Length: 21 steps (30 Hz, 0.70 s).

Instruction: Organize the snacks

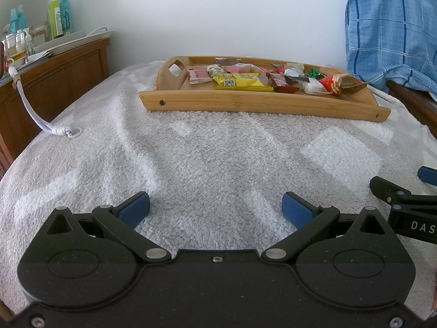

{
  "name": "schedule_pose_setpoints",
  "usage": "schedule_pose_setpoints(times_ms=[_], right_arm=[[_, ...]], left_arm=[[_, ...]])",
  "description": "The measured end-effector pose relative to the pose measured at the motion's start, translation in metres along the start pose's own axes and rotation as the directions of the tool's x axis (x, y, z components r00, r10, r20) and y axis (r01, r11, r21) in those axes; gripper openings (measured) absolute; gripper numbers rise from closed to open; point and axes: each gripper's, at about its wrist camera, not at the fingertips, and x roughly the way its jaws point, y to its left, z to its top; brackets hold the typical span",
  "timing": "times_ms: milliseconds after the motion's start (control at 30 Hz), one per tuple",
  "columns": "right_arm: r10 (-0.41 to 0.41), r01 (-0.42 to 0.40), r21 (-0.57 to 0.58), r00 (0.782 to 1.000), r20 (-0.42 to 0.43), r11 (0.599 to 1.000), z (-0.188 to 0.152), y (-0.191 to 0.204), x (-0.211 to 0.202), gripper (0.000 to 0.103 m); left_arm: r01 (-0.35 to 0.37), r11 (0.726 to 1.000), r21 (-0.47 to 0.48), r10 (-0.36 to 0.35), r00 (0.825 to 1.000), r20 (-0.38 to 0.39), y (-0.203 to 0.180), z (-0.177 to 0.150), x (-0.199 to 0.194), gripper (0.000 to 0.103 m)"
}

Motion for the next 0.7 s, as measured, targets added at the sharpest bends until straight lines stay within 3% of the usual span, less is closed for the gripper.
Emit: schedule_pose_setpoints(times_ms=[700], right_arm=[[0.000,0.000,0.001,1.000,0.001,1.000,-0.0004,0.0001,0.0001,0.103]], left_arm=[[-0.006,1.000,0.003,0.006,1.000,0.000,-0.0011,-0.0006,0.0000,0.103]])
